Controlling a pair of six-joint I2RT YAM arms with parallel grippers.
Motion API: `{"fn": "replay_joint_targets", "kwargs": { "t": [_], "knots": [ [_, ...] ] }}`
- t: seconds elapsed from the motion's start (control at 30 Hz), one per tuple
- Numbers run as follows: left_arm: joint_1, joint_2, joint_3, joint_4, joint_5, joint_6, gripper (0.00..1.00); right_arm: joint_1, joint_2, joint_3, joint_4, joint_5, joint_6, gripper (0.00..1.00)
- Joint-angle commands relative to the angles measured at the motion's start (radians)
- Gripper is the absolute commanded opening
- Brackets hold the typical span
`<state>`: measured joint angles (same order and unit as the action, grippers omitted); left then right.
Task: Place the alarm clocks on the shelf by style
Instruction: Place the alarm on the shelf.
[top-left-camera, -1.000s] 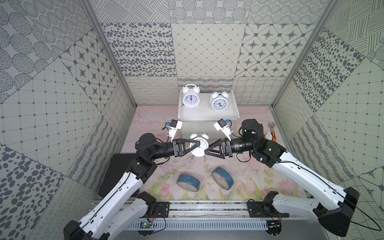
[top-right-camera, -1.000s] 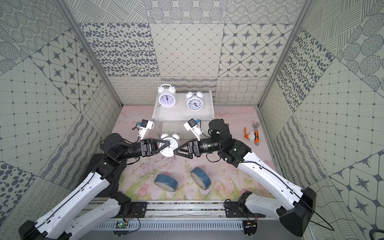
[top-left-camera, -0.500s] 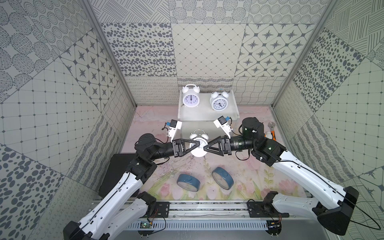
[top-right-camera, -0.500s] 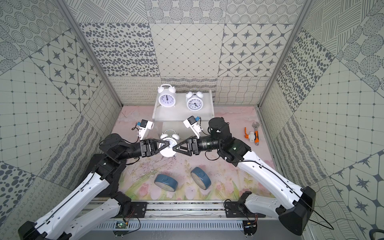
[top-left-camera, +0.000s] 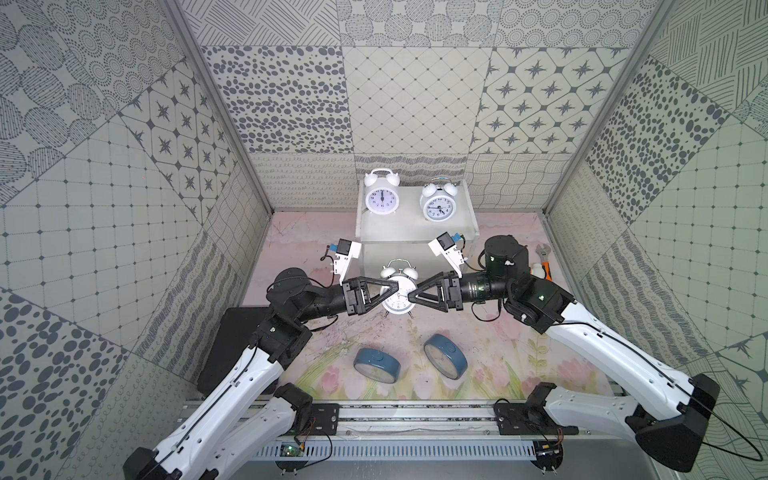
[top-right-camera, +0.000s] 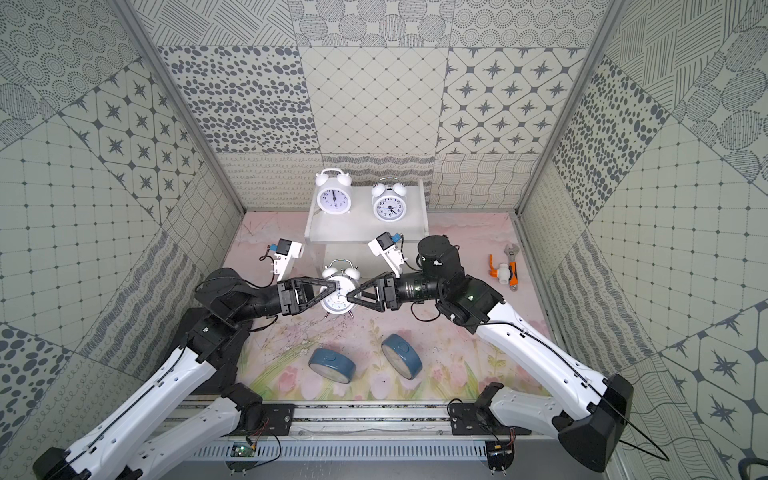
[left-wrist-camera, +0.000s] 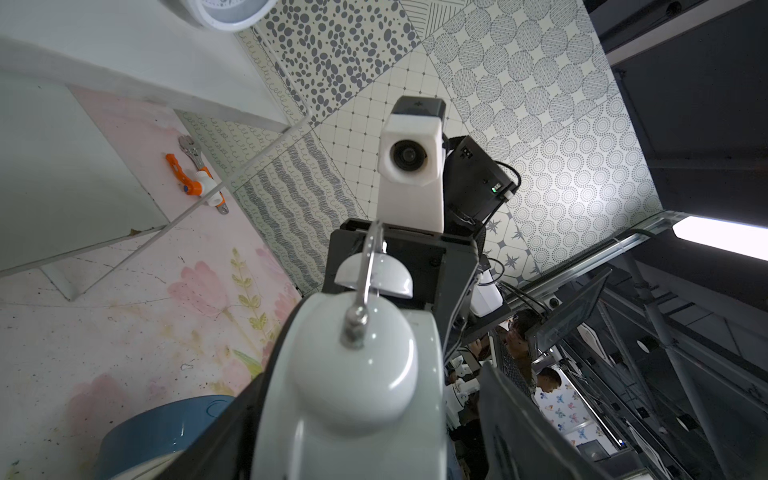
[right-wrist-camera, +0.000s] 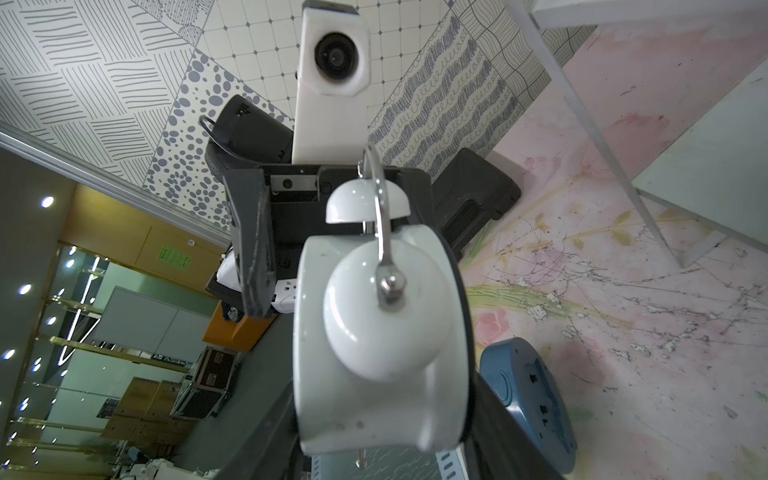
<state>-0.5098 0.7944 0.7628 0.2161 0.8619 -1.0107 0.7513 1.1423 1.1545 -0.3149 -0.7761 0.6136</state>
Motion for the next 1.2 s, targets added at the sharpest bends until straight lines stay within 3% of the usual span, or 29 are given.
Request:
{"fn": "replay_joint_targets", "kwargs": {
  "t": [0.0,0.07,0.23,0.3,0.43,0.63,0.93,1.17],
  "knots": [
    [0.002,-0.047,0.059,-0.126,-0.153,0.13,0.93,-0.001,-0.056,0.055,-0.028,0.082,-0.098,0.42],
    [0.001,-0.074,0.087,-0.212,-0.257,0.173,0.99,-0.002,-0.059,0.075,-0.06,0.11,-0.139,0.42],
    [0.003,-0.14,0.129,-0.459,-0.634,0.222,1.0,-0.001,-0.064,0.125,-0.12,0.174,-0.243,0.41],
    [0.002,-0.158,0.119,-0.509,-0.707,0.219,1.0,-0.001,-0.071,0.135,-0.12,0.199,-0.276,0.41],
    [0.002,-0.175,0.056,-0.48,-0.647,0.176,0.98,-0.002,-0.064,0.139,-0.104,0.216,-0.306,0.42],
    [0.003,-0.18,0.005,-0.459,-0.554,0.157,0.96,-0.001,-0.09,0.034,0.023,0.231,-0.245,0.41],
    [0.002,-0.086,0.011,-0.437,-0.472,0.142,0.91,0.0,-0.123,-0.03,0.037,0.248,-0.262,0.41],
    [0.002,-0.075,0.02,-0.511,-0.531,0.141,0.88,-0.005,-0.06,0.083,-0.026,0.227,-0.344,0.42]
  ]
}}
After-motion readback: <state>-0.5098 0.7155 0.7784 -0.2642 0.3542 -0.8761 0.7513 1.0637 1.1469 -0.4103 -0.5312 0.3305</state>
